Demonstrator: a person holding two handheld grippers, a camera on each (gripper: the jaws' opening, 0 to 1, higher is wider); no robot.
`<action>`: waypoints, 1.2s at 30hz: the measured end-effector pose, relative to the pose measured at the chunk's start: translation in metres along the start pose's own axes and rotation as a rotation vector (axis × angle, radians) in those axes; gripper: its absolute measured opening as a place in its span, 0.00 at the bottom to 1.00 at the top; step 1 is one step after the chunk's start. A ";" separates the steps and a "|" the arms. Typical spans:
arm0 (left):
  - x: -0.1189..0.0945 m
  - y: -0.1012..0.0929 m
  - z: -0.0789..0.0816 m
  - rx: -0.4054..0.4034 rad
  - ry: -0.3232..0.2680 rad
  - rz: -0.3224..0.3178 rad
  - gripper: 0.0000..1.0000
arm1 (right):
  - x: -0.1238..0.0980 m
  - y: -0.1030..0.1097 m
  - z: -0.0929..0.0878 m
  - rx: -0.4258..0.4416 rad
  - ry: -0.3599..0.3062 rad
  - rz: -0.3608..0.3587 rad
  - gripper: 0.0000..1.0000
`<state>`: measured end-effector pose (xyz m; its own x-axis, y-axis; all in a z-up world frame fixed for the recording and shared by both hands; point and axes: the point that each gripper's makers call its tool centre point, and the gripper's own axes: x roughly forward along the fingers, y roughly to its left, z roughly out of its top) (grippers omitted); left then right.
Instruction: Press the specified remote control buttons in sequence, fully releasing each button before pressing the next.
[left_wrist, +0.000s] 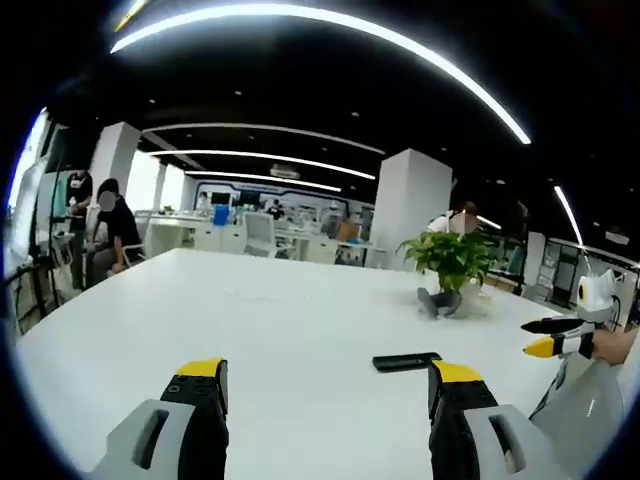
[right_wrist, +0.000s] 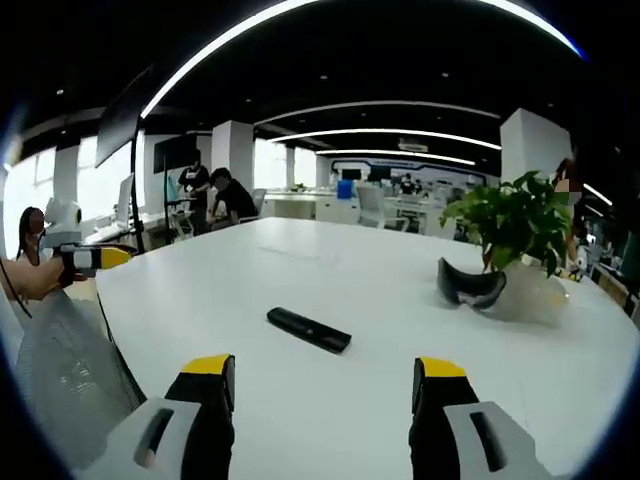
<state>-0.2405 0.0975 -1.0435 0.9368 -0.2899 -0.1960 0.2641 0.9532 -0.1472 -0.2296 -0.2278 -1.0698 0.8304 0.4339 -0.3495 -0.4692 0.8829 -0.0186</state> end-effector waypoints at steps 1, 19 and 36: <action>0.000 -0.001 -0.001 0.007 0.006 -0.002 0.85 | 0.000 0.000 0.002 0.008 -0.008 0.001 0.70; 0.001 0.001 -0.004 0.023 0.019 -0.010 0.84 | 0.002 0.003 -0.005 0.001 0.032 0.016 0.66; 0.004 -0.002 -0.010 0.017 0.052 -0.025 0.82 | 0.006 0.014 -0.009 -0.072 0.073 0.039 0.63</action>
<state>-0.2396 0.0939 -1.0536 0.9169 -0.3169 -0.2426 0.2911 0.9469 -0.1365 -0.2335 -0.2145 -1.0803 0.7881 0.4512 -0.4187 -0.5235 0.8491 -0.0703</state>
